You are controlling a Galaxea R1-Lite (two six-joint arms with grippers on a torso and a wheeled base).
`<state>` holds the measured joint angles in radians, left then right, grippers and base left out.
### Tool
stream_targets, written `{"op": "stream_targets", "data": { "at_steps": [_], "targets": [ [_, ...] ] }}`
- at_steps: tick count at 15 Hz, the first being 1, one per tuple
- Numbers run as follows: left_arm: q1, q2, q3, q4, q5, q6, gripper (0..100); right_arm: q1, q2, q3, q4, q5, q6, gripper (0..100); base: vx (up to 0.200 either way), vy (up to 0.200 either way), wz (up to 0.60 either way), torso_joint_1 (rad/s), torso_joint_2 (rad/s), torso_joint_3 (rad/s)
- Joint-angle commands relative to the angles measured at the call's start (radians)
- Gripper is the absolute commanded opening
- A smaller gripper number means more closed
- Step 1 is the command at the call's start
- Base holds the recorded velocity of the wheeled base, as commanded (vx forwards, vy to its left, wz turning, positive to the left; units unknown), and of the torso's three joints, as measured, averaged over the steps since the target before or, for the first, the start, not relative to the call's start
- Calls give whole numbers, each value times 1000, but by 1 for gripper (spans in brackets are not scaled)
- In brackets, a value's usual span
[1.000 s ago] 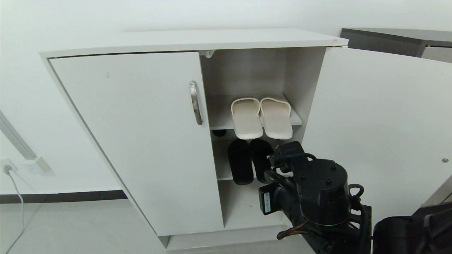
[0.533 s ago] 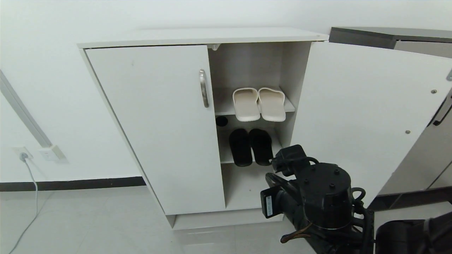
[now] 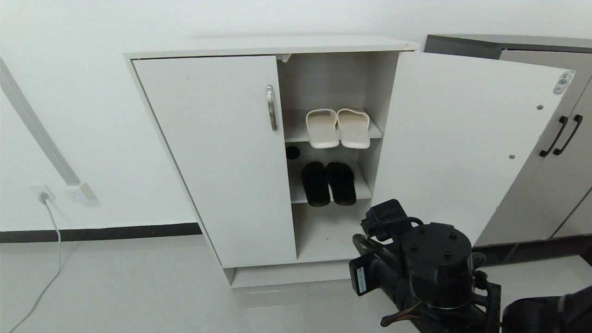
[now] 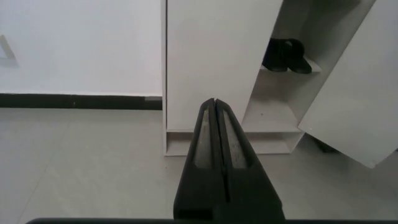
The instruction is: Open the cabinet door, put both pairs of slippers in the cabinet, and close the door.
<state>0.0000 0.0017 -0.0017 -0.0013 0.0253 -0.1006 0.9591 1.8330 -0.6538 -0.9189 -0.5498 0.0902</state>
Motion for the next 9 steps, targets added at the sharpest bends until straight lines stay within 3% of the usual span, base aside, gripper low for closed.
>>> {"op": "stream_targets", "data": {
  "at_steps": [1,9],
  "targets": [
    [0,0,0,0,1,-1,0,0,2,3,0,2,0,0,0,0,0,0,0,0],
    [0,0,0,0,2,-1,0,-5,12,13,0,8,-3,0,0,0,0,0,0,0]
  ]
}}
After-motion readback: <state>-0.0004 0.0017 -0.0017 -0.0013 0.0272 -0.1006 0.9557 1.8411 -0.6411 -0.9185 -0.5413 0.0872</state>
